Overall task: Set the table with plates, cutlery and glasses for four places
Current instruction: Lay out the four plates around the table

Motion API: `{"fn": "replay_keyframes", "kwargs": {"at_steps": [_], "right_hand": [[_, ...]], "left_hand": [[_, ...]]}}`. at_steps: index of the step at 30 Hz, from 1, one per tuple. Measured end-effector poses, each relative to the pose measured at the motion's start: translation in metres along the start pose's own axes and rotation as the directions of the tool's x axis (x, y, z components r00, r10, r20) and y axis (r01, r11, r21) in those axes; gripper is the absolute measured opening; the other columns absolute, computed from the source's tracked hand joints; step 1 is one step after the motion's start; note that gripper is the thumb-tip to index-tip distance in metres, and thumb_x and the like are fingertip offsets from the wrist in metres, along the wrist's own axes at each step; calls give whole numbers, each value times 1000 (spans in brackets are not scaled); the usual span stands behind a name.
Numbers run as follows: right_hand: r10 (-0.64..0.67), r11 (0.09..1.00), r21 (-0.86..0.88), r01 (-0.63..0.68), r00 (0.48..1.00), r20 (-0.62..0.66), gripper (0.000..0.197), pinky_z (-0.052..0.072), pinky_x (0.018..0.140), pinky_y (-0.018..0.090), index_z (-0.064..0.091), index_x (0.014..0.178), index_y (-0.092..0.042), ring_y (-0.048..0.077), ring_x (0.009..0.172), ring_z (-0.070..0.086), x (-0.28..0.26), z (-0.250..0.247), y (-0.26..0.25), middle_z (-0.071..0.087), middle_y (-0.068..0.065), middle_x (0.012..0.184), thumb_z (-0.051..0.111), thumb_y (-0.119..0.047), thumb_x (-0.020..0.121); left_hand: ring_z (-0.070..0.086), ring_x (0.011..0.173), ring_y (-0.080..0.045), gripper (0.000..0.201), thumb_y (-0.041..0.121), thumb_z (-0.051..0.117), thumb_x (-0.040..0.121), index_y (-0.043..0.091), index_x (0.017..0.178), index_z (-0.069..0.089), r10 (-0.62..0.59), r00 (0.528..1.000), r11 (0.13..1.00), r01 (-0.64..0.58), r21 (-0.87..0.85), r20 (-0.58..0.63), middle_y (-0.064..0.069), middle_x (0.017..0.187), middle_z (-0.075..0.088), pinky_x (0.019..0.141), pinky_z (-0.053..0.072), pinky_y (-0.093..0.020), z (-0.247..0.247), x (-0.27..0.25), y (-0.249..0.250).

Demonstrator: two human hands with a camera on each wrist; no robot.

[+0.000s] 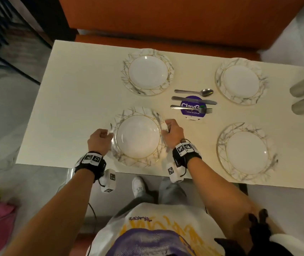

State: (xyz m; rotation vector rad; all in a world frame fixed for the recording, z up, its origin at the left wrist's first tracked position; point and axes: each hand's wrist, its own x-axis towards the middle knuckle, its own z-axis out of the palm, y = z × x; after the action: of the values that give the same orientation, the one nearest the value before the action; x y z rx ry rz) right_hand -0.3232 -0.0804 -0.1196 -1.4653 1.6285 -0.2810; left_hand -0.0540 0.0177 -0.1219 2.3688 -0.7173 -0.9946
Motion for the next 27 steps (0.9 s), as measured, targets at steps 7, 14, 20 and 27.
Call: {"fn": "replay_keyframes", "kwargs": {"at_steps": [7, 14, 20, 27], "right_hand": [[49, 999, -11, -49, 998, -42, 47, 44, 85, 22, 51, 139, -12, 30, 109, 64, -21, 17, 9, 66, 14, 122, 59, -8, 93], [39, 998, -52, -41, 998, -46, 49, 51, 100, 36, 52, 138, -11, 32, 114, 63, -30, 19, 8, 66, 14, 124, 61, -10, 90], [40, 999, -35, -42, 998, -54, 40, 52, 96, 34, 56, 133, -11, 26, 103, 65, -29, 7, 10, 68, 6, 103, 63, -14, 93], [1, 998, -55, -13, 979, -202, 25, 43, 82, 22, 68, 114, -14, 23, 98, 65, -2, -45, 15, 71, 6, 101, 51, -9, 96]], "left_hand": [[70, 104, -26, 30, 23, 75, 93, 14, 121, 72, 78, 997, 997, -78, 10, 15, -5, 109, 76, 100, 54, -37, -10, 2, -8], [71, 102, -29, 29, 22, 74, 93, 16, 121, 73, 133, 990, 990, -134, 33, 38, -5, 109, 76, 99, 56, -41, -12, 8, -14], [63, 113, -30, 32, 21, 66, 94, 16, 126, 66, 206, 979, 976, -204, 75, -13, -9, 120, 68, 101, 51, -41, -14, 13, -8], [65, 102, -33, 22, 13, 62, 95, 17, 116, 69, 431, 902, 897, -426, 118, -18, -8, 111, 70, 93, 51, -39, 14, 12, 46]]}}
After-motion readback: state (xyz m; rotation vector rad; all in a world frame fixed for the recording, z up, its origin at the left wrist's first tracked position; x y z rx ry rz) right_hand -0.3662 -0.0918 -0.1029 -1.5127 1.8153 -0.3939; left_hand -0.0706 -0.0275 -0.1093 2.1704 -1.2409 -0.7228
